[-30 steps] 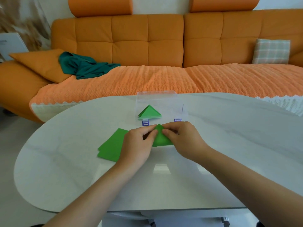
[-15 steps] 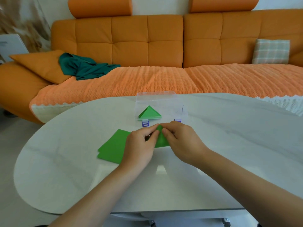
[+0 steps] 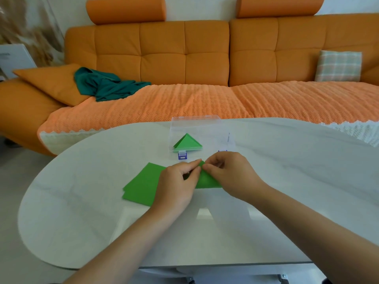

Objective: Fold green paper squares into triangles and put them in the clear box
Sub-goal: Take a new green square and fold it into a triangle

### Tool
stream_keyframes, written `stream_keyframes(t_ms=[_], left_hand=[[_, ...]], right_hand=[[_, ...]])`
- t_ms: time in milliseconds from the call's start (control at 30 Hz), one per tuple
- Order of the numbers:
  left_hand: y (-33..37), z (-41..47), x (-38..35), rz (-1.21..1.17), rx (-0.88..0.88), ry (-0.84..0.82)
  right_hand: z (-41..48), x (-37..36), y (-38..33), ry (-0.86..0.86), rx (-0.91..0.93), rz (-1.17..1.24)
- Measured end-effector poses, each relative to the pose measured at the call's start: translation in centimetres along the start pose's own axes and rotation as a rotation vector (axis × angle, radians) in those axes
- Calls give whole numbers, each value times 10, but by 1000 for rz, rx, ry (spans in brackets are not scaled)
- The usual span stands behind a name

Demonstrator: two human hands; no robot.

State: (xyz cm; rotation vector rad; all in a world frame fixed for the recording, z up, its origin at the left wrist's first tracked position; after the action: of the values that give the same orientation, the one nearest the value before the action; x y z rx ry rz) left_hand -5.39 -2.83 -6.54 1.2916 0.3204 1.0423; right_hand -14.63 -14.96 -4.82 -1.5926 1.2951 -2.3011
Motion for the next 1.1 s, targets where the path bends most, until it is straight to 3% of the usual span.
stream_keyframes(t_ms=[267,433,633,933,1100], left_hand=[[-9,1,4,135,151,-249],[4,-2,13,369,-127,-267],[-4,-9,2,454,-153,-480],[-1,-10,-2,550,-172,-547],[3,-10,-3,578,-187,-550]], right_hand=[[4,-10,12,-178,-77,10],[5,-21,15,-263,-117,-145],[5,-26,10,-220,-58,-409],[6,-23,1,-57,54,-665],[-1,-15,-4,-58,189,-660]])
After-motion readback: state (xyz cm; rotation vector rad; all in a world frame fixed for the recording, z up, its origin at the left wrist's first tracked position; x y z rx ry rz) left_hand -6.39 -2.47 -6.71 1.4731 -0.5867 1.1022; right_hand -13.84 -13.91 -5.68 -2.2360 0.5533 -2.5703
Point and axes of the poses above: each hand's wrist, its own z-axis towards the middle knuckle, its own x-axis out of the back of the hand, y = z × x, the point moved 6 cm from there along z, towards the middle knuckle, and after that the axes turned 7 degrees about -z, right-handed, at the moved point
